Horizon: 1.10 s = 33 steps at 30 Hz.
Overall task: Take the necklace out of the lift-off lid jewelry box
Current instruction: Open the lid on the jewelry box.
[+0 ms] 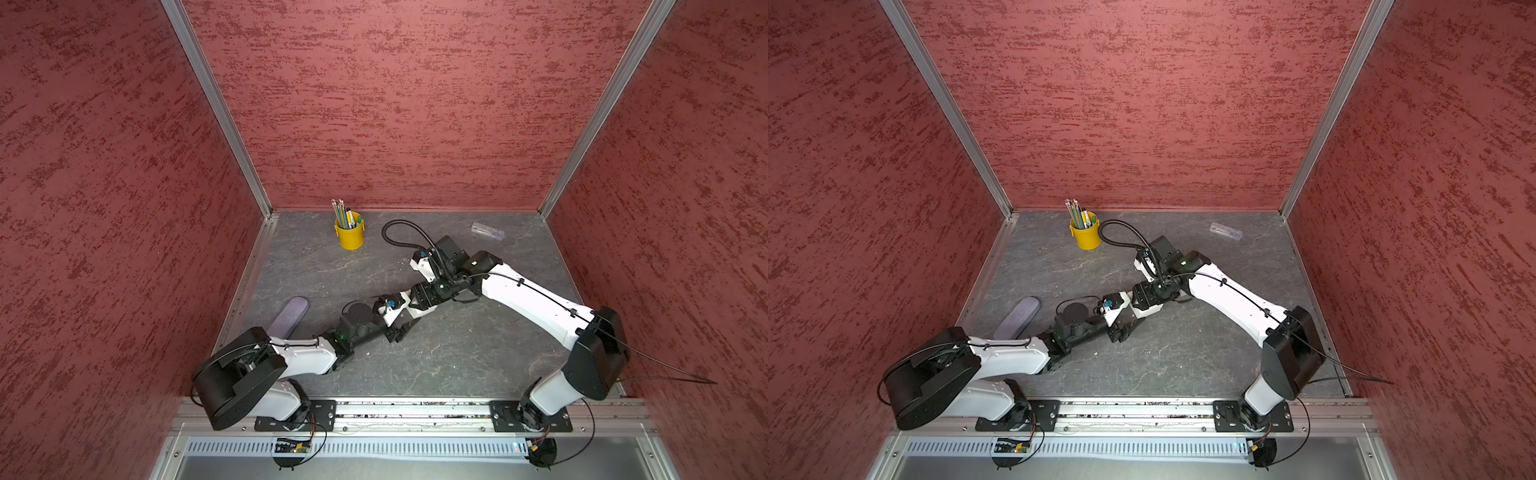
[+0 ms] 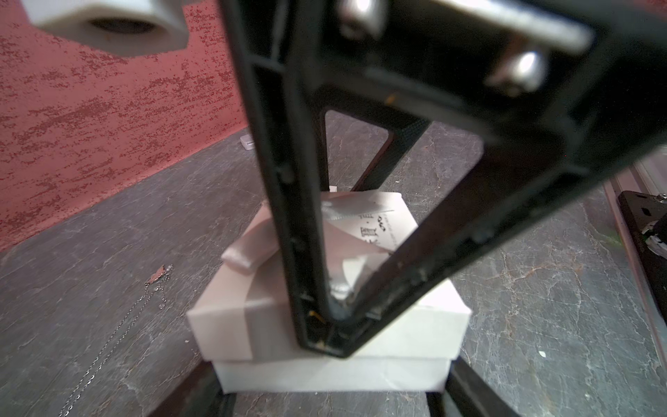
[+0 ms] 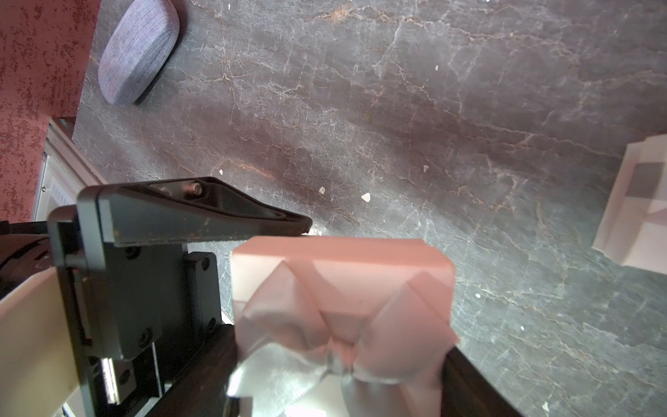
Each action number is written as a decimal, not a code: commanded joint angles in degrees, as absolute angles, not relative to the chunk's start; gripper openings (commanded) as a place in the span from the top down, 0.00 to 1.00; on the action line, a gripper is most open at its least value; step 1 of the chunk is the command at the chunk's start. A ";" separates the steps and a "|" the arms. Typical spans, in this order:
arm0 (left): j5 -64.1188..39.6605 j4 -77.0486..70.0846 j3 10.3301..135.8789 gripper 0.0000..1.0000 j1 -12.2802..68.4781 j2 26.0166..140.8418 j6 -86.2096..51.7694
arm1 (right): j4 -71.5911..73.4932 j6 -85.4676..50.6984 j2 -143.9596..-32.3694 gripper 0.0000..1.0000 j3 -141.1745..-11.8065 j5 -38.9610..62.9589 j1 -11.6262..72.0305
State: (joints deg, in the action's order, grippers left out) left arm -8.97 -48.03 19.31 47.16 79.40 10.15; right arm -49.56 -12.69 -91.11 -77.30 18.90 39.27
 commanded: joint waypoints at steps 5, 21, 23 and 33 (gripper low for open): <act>-10.21 -49.21 19.62 0.23 46.98 78.35 9.15 | -47.09 -13.83 -89.43 0.27 -76.81 20.18 39.07; -12.15 -50.23 19.44 0.29 46.06 78.40 7.48 | -46.51 -13.80 -89.52 0.26 -76.12 20.22 39.09; -12.45 -50.03 19.46 0.32 45.84 78.37 7.47 | -46.32 -13.80 -89.39 0.26 -76.19 20.30 39.08; -11.99 -48.16 18.56 0.38 45.46 77.40 7.82 | -46.49 -13.61 -87.60 0.24 -76.33 23.07 36.69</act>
State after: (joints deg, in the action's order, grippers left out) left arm -11.09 -48.05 19.31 45.69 78.54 8.19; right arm -48.05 -13.61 -90.28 -76.60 21.82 38.04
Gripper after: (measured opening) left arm 0.732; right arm 0.762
